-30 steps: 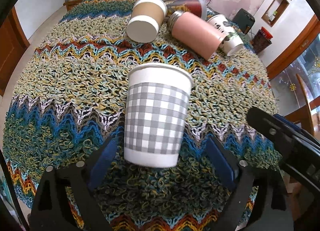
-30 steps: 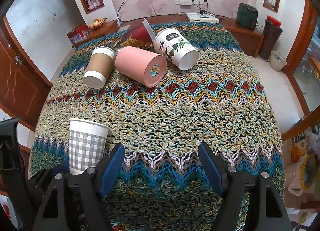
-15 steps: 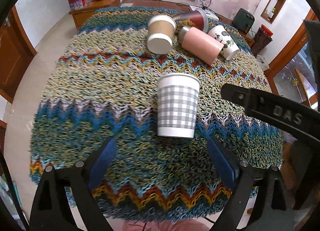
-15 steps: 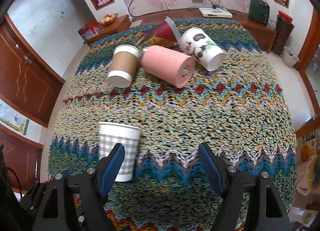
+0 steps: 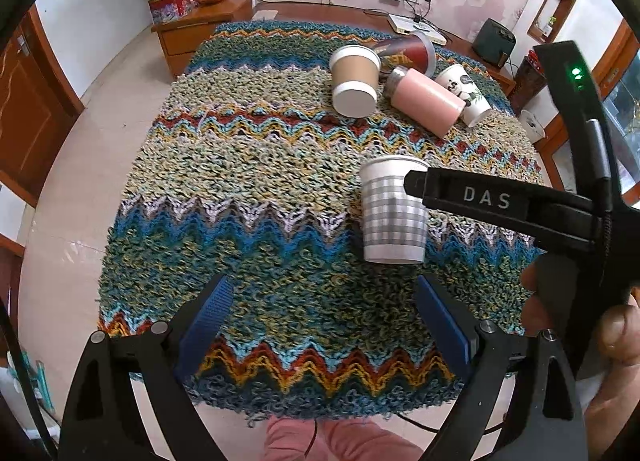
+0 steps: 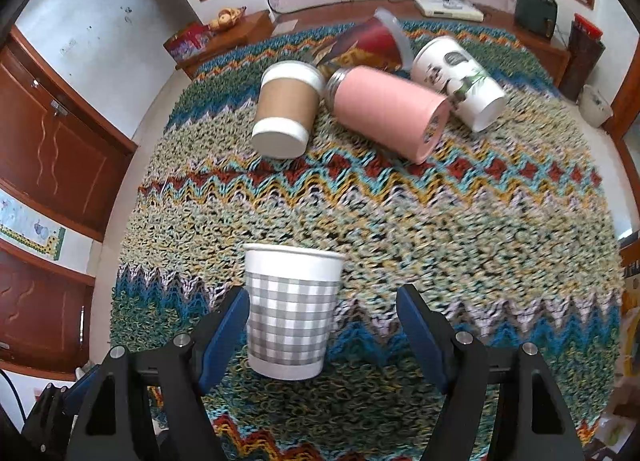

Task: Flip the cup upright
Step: 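Grasp the checkered cup with the right gripper while the left gripper releases it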

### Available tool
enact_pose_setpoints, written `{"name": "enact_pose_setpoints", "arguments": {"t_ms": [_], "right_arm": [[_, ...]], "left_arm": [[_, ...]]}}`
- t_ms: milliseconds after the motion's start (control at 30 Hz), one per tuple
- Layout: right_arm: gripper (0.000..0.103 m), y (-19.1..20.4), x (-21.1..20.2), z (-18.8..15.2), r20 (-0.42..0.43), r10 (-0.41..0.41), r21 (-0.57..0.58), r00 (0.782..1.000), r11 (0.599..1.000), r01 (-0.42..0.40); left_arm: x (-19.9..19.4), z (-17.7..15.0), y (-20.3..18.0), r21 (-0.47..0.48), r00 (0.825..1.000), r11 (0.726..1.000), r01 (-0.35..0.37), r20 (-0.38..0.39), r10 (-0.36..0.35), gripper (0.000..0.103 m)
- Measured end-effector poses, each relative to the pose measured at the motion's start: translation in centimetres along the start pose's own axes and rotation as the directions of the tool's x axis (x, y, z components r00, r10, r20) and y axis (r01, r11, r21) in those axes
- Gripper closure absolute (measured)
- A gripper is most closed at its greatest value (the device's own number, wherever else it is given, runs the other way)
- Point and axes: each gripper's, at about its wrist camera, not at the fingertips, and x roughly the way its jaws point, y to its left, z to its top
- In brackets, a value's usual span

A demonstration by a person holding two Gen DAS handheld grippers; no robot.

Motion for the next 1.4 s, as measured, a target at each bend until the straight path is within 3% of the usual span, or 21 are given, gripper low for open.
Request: {"name": "enact_pose_setpoints", "arguments": {"t_ms": [800,933,1400], "right_arm": [[0.026,1.8,5.4,1.6,-0.167,0.002,0.071,0.986,0.997,0.010],[0.037,1.7,5.7,1.6,-0.186,0.024,0.098,0.982,0.995,-0.006],[0.039,2.0,5.1,0.8,-0.147,-0.006,0.081,0.989,0.997,0.019]], "left_arm": [[0.2,-0.1,2.8,0.070,1.000,0.998,0.008,0.015,-0.009,0.010],[0.4,0.0,3.2,0.069,1.000,0.998,0.007,0.016,-0.008,0.010],[3.0,1.2,3.7,0.048,0.998,0.997,-0.062,0.007,0.062,0.010]]}}
